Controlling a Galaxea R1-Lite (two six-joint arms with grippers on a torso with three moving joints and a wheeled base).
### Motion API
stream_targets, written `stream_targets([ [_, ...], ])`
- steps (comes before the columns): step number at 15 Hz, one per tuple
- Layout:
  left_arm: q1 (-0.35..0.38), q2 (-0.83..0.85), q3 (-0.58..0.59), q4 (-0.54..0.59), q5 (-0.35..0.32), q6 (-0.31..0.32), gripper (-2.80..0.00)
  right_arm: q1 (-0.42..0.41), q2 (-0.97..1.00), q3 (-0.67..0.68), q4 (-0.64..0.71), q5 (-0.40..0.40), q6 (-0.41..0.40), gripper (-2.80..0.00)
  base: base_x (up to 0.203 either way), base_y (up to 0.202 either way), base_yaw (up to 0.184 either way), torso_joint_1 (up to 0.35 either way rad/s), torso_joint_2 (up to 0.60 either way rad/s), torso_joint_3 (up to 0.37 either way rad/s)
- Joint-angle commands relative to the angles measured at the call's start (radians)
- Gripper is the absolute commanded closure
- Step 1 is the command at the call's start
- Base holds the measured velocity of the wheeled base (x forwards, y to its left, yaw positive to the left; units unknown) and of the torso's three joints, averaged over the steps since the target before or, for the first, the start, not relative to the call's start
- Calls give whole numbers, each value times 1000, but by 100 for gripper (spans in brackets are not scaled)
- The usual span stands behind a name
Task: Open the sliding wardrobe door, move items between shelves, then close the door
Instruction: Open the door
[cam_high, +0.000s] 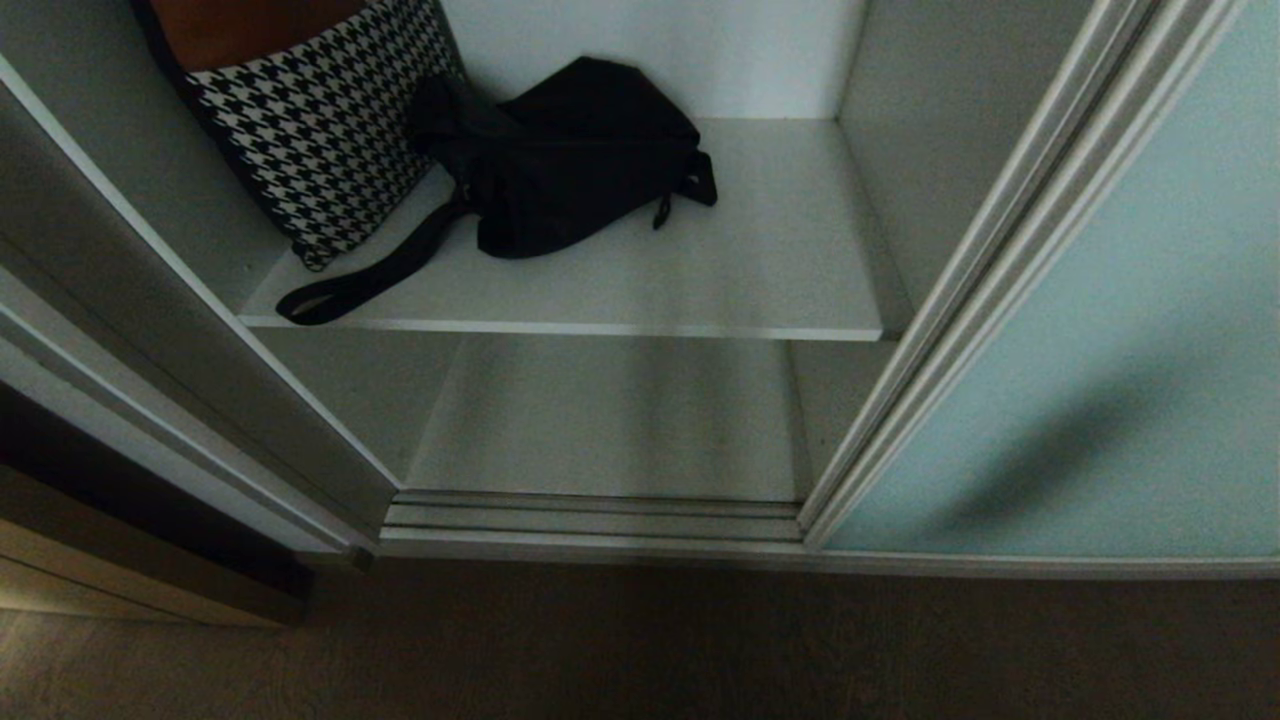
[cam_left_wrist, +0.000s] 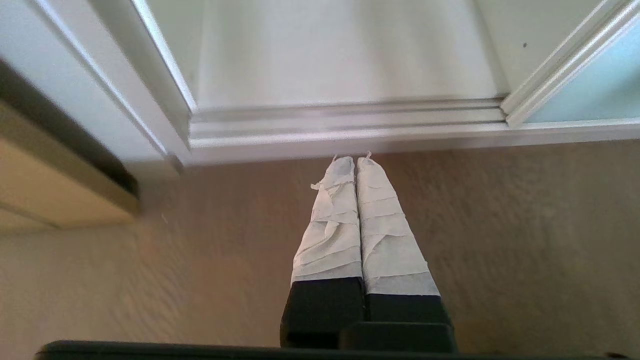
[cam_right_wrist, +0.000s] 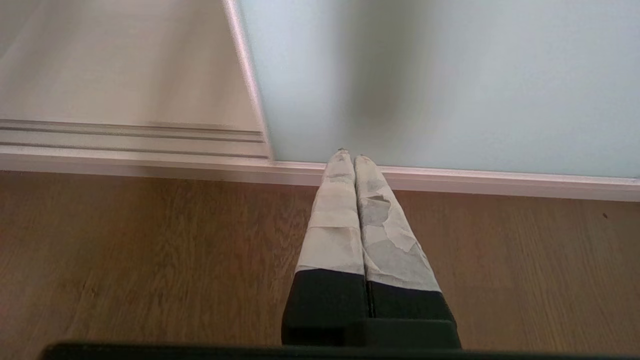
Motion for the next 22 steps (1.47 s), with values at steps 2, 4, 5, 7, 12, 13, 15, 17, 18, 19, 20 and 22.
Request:
stream_targets([
  [2,-1,-61,-13,47,83,-51,0,0,0,0,-1,0,0,0,0,0,0,0,0,0],
  [4,-2,-61,-7,40,122,-24,0,0,1,0,0,-2,0,0,0,0,0,0,0,0],
  [5,-1,-61,10,1,172,19,0,0,1,0,0,0,0,0,0,0,0,0,0,0],
  [7,-4,-62,43,-21,205,47,0,0,1,0,0,0,0,0,0,0,0,0,0,0],
  [12,-4,-62,48,-37,197,82,0,0,1,0,0,-1,0,0,0,0,0,0,0,0],
  [13,-4,-62,48,-38,198,85,0,0,0,0,-1,0,0,0,0,0,0,0,0,0],
  [15,-4,-62,49,-36,198,84,0,0,0,0,0,0,0,0,0,0,0,0,0,0],
  [17,-4,-62,49,-39,200,58,0,0,0,0,0,0,0,0,0,0,0,0,0,0],
  [18,-4,-62,48,-39,201,58,0,0,1,1,0,0,0,0,0,0,0,0,0,0],
  [19,-4,-62,48,-37,201,60,0,0,0,0,0,0,0,0,0,0,0,0,0,0],
  [20,-4,-62,48,-37,201,60,0,0,0,0,0,0,0,0,0,0,0,0,0,0],
  [22,-4,-62,50,-40,201,47,0,0,1,0,-1,-1,0,0,0,0,0,0,0,0],
])
